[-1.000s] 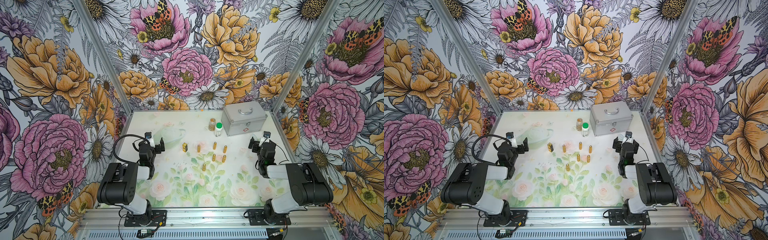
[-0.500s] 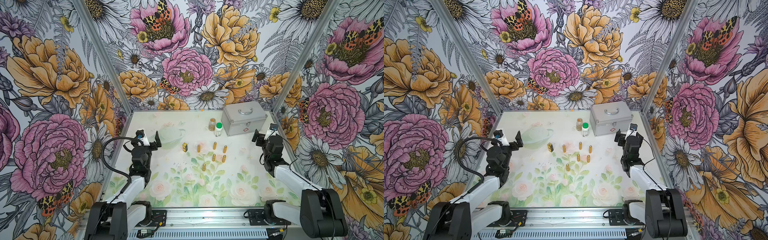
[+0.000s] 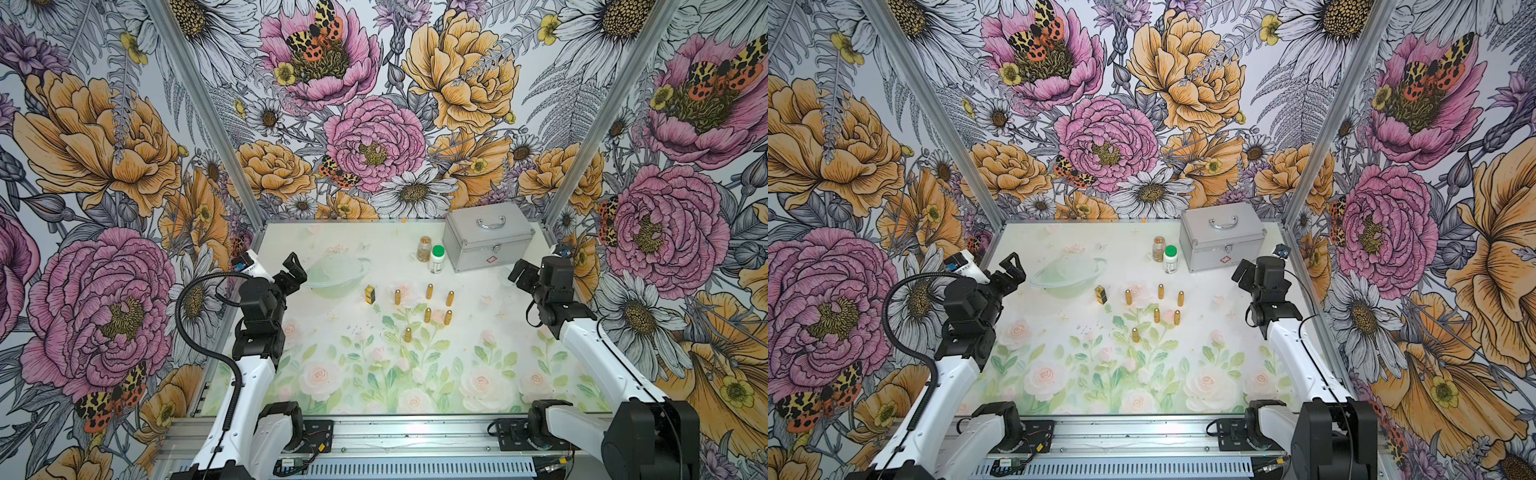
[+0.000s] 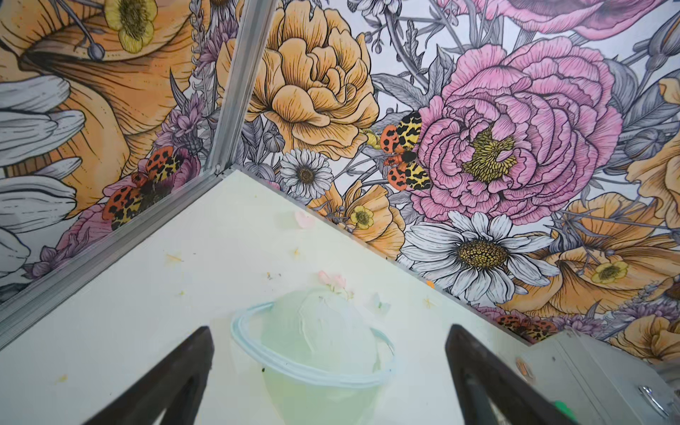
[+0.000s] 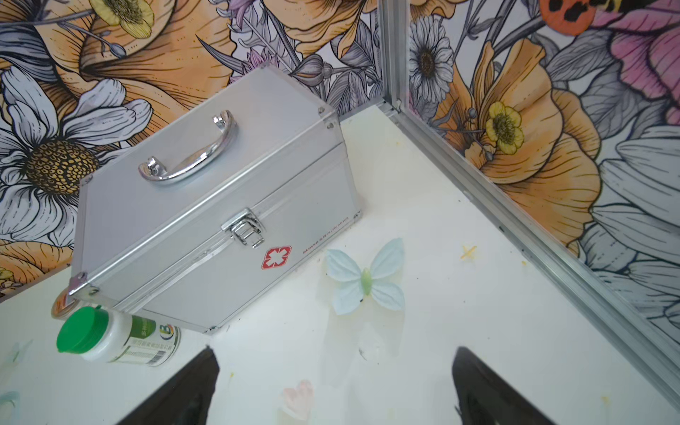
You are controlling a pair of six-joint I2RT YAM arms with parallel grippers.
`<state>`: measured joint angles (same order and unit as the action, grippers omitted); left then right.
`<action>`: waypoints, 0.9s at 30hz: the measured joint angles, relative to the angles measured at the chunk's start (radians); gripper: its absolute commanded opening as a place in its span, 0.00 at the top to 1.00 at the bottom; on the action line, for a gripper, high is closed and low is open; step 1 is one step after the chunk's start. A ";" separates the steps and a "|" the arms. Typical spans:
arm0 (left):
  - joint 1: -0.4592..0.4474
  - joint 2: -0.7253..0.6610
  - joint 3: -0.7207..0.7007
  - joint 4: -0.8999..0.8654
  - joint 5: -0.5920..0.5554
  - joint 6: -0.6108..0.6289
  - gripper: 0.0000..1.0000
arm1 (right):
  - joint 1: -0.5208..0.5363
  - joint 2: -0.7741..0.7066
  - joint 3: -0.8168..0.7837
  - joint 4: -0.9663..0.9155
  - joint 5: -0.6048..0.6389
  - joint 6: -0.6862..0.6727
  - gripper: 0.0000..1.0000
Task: Open the lipstick cap
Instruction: Pick up the lipstick at the center of the board.
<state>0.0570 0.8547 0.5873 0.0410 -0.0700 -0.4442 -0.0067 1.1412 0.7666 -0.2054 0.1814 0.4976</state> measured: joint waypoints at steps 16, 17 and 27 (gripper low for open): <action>-0.467 -0.063 0.039 -0.296 -0.155 0.036 0.01 | 0.353 0.208 0.391 -0.355 -0.171 0.016 0.00; -0.486 -0.063 0.039 -0.304 -0.158 0.037 0.01 | 0.394 0.243 0.428 -0.376 -0.173 0.009 0.00; -0.533 -0.050 -0.022 -0.333 -0.158 0.057 0.01 | 0.679 0.557 0.735 -0.476 -0.215 -0.070 0.00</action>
<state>-0.4759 0.8047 0.5652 -0.2916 -0.2276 -0.3870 0.6727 1.6985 1.5017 -0.6811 -0.0334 0.4274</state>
